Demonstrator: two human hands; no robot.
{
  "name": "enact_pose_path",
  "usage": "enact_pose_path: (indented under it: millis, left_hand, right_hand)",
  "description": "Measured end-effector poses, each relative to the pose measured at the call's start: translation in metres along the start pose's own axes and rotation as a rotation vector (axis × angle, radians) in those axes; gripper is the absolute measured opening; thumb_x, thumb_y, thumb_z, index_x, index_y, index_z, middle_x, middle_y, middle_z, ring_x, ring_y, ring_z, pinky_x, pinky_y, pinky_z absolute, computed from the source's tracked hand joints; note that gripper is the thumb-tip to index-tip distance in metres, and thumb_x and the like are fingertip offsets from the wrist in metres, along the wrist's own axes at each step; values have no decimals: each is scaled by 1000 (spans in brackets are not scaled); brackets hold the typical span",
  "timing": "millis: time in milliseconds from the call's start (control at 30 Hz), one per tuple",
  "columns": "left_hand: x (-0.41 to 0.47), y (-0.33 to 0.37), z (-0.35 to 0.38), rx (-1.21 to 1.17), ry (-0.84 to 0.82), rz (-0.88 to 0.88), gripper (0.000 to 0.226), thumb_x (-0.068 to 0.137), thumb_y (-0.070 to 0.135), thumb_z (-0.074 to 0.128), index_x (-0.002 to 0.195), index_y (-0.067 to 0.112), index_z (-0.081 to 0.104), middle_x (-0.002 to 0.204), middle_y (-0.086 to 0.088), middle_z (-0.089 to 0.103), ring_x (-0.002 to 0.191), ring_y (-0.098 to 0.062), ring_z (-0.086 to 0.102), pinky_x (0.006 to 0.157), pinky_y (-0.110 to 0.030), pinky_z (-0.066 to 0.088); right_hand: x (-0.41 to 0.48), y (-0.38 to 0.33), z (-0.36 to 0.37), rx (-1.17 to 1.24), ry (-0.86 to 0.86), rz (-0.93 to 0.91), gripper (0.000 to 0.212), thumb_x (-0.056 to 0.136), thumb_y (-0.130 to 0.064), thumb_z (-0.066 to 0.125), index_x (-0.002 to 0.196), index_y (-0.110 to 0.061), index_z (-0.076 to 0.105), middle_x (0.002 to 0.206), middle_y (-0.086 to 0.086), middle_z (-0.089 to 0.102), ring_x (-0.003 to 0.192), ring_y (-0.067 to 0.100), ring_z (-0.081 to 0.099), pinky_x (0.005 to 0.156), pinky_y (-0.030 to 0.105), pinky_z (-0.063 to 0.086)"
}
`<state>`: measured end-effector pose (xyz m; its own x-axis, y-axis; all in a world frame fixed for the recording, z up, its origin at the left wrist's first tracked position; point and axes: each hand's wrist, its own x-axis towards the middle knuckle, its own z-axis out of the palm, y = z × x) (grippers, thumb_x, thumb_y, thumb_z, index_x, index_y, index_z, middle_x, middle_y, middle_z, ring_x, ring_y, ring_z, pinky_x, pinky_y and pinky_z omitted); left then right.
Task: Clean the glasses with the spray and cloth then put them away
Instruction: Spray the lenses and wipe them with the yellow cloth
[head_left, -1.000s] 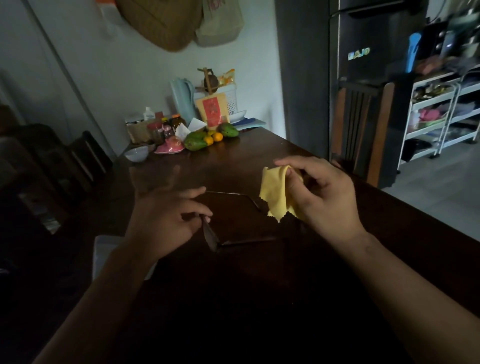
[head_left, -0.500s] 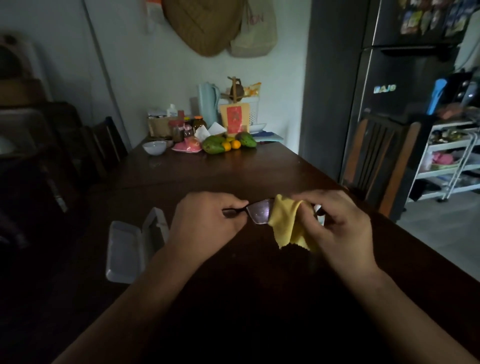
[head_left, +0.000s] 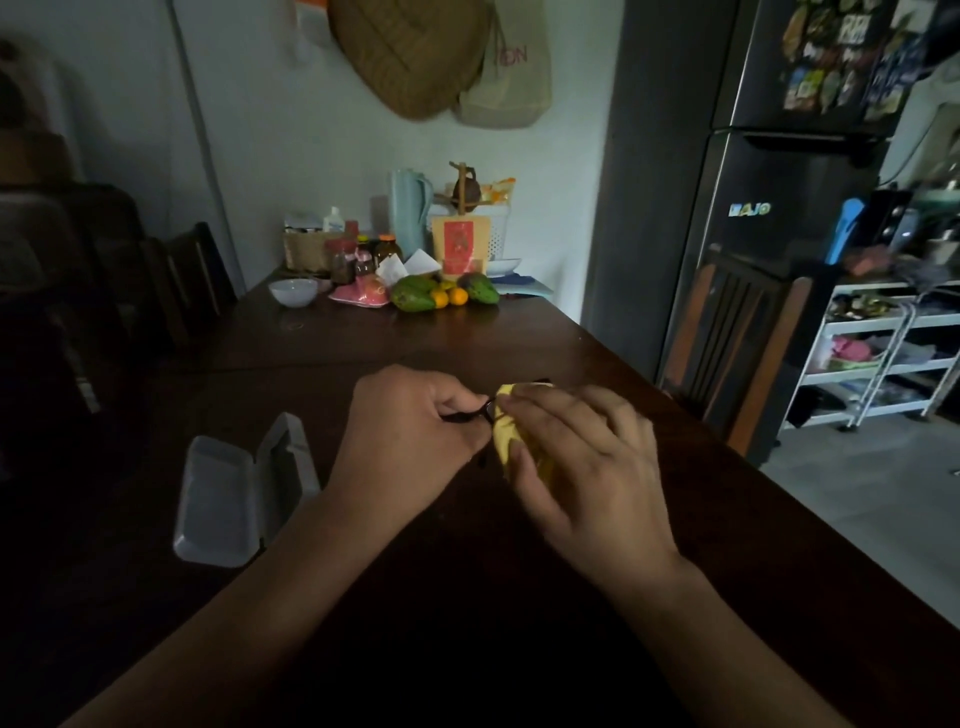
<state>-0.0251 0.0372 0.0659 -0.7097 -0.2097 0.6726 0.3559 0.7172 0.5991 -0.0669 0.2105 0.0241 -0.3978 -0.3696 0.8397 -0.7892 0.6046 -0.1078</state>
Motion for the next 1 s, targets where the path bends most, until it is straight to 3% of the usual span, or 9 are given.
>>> enact_pose_path:
  millis: [133,267,433,600,800,1000]
  left_hand:
    - [1,2,-3,21,-32,-6,22,66,11,80,78,29,77,70,40,63,63,11,65,59,-6,49]
    - [1,3,-3,57,-56,-16,19,68,13,80,86,20,79,76,23,70,64,9,66,60,-8,50]
    - [0,5,-3,56,-66,-9,19,67,11,81,83,20,79,75,27,67,64,7,66,59,-4,47]
    - [-1,9,-6,57,-80,-33,20,69,14,81,87,22,77,76,31,64,62,10,65,59,-4,48]
    - [-1,15,-9,98,-78,-39,19,67,15,81,85,21,78,77,12,75,65,3,68,66,-20,56]
    - [1,17,-15,91,-110,-69,19,69,16,81,86,23,78,80,20,71,71,7,67,66,-10,52]
  right_hand:
    - [1,5,-1,-31,15,9,37,91,-37,55,127,-34,63,129,-19,61,119,15,49,89,36,39]
    - [1,7,-1,-70,50,68,37,89,-37,54,125,-34,64,123,-17,64,118,17,49,86,37,38]
    - [1,2,1,-7,10,-34,36,89,-34,57,124,-33,66,127,-18,63,119,14,48,90,32,35]
    - [1,11,-3,-36,46,-7,34,90,-32,58,122,-36,67,124,-19,65,117,14,50,86,38,39]
    - [1,6,0,-21,-6,-67,38,91,-32,57,128,-35,64,130,-18,61,119,14,48,91,32,36]
    - [0,11,-5,-34,17,-73,36,91,-30,62,126,-37,65,128,-20,62,115,15,51,86,39,41]
